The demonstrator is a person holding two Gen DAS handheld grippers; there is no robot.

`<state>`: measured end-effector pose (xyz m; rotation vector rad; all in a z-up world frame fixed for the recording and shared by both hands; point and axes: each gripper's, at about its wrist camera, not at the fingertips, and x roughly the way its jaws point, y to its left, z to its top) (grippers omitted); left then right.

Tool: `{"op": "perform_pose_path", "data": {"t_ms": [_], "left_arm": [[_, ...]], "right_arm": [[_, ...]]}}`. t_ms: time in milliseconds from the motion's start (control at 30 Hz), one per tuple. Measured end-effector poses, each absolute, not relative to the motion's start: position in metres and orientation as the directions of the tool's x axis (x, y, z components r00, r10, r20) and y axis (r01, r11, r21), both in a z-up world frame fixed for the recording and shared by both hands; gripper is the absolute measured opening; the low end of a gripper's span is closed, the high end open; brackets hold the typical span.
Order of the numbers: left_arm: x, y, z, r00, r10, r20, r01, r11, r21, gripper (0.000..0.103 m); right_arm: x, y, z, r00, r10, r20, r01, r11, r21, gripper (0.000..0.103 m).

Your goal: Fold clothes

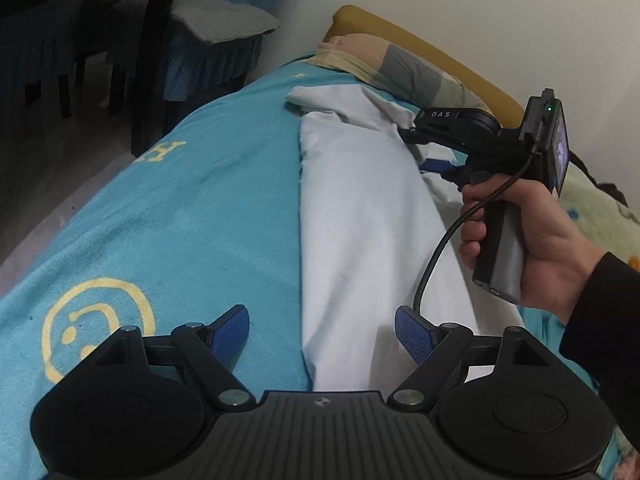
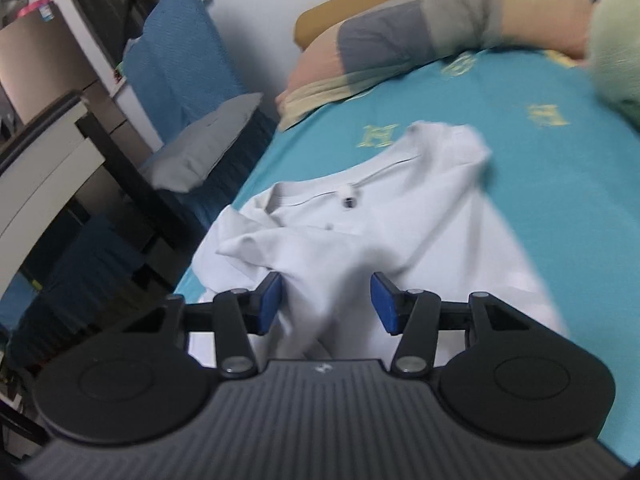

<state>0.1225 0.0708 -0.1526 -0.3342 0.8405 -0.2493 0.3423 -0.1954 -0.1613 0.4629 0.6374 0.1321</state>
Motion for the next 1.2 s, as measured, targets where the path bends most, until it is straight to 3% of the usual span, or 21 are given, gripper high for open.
{"op": "perform_pose_path", "data": {"t_ms": [33,67,233,367,500,600,633,667,733,1000,1200], "left_arm": [[0.123,0.073,-0.154,0.646,-0.351,-0.678,0.078,0.914,-0.399,0.082],[0.122,0.075,-0.156,0.652,-0.356,-0.669,0.078,0.91,-0.407,0.082],[0.118,0.071,-0.152,0.671,-0.363,-0.646,0.108,0.91,-0.4,0.082],[0.114,0.067,-0.15,0.678,-0.352,-0.645,0.132,0.922,-0.365,0.082],[0.113,0.067,-0.15,0.677,-0.33,-0.658,0.131,0.934,-0.333,0.082],[0.115,0.066,-0.15,0.674,-0.32,-0.666,0.124,0.937,-0.325,0.082],[0.116,0.066,-0.15,0.671,-0.322,-0.668,0.122,0.936,-0.329,0.082],[0.117,0.066,-0.15,0.668,-0.324,-0.67,0.121,0.936,-0.331,0.082],[0.117,0.064,-0.149,0.662,-0.327,-0.675,0.123,0.935,-0.332,0.082],[0.101,0.052,-0.14,0.622,-0.365,-0.692,0.181,0.928,-0.327,0.082],[0.084,0.075,-0.132,0.524,-0.467,-0.712,0.103,0.865,-0.492,0.081]], "right_arm": [[0.344,-0.193,-0.158,0.806,0.252,-0.536,0.018,0.894,0.448,0.012],[0.346,-0.19,-0.155,0.813,0.246,-0.528,0.015,0.897,0.441,0.005],[0.343,-0.18,-0.114,0.89,0.119,-0.441,0.008,0.961,0.276,0.005],[0.367,-0.18,-0.107,0.88,-0.038,-0.474,0.081,0.994,0.072,0.005],[0.393,-0.185,-0.128,0.842,-0.097,-0.531,0.083,0.995,-0.051,0.007],[0.39,-0.196,-0.131,0.818,-0.059,-0.572,0.103,0.994,0.045,0.015],[0.383,-0.198,-0.127,0.819,-0.028,-0.574,0.094,0.992,0.086,0.033],[0.374,-0.2,-0.124,0.822,0.005,-0.57,0.081,0.989,0.126,0.06],[0.348,-0.202,-0.111,0.837,0.042,-0.546,0.066,0.982,0.176,0.086],[0.175,-0.208,-0.049,0.819,0.217,-0.531,-0.061,0.953,0.295,0.084],[0.035,-0.236,-0.069,0.695,0.273,-0.665,0.021,0.917,0.398,0.083]]}}
